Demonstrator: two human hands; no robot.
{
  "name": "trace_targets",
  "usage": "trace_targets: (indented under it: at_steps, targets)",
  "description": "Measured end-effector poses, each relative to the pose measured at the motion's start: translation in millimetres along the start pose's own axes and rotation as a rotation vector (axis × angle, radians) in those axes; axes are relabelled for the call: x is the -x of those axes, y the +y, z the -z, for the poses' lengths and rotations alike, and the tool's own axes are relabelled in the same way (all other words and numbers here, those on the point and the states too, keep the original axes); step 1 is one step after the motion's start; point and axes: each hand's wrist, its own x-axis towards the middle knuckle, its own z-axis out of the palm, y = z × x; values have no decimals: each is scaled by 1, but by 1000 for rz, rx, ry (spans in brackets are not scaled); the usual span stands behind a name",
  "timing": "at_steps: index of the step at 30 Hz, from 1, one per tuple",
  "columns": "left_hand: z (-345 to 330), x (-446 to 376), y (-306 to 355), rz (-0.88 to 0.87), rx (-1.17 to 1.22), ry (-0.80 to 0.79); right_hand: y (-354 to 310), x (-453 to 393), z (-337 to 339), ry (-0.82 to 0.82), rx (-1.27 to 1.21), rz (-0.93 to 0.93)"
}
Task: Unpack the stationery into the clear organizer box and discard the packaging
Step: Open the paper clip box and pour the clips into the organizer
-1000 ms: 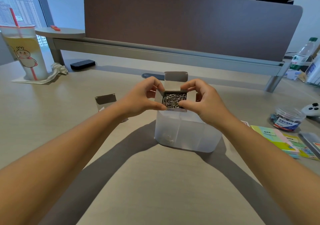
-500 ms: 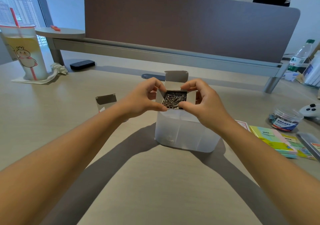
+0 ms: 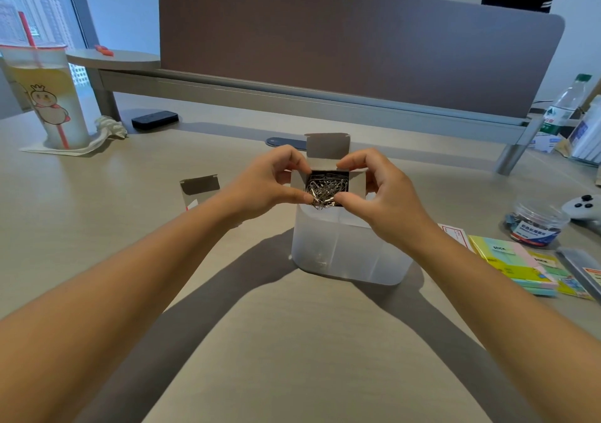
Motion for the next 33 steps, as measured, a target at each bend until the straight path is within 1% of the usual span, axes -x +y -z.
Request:
trace_targets:
  at_steps: [5, 10, 19, 26, 33]
  targets:
    - [-1, -5, -2, -31, 2, 36, -1, 0, 0, 25, 0, 8]
    - [-1, -6, -7, -41, 4, 52, 1, -1, -3, -5, 57, 18]
    - [0, -2, -8, -10, 66, 25, 5, -1, -4, -52, 110, 27]
    - [1, -2, -7, 27, 52, 30, 4, -1, -3, -75, 104, 23]
    - [0, -2, -6, 17, 68, 22, 5, 0, -2, -85, 109, 28]
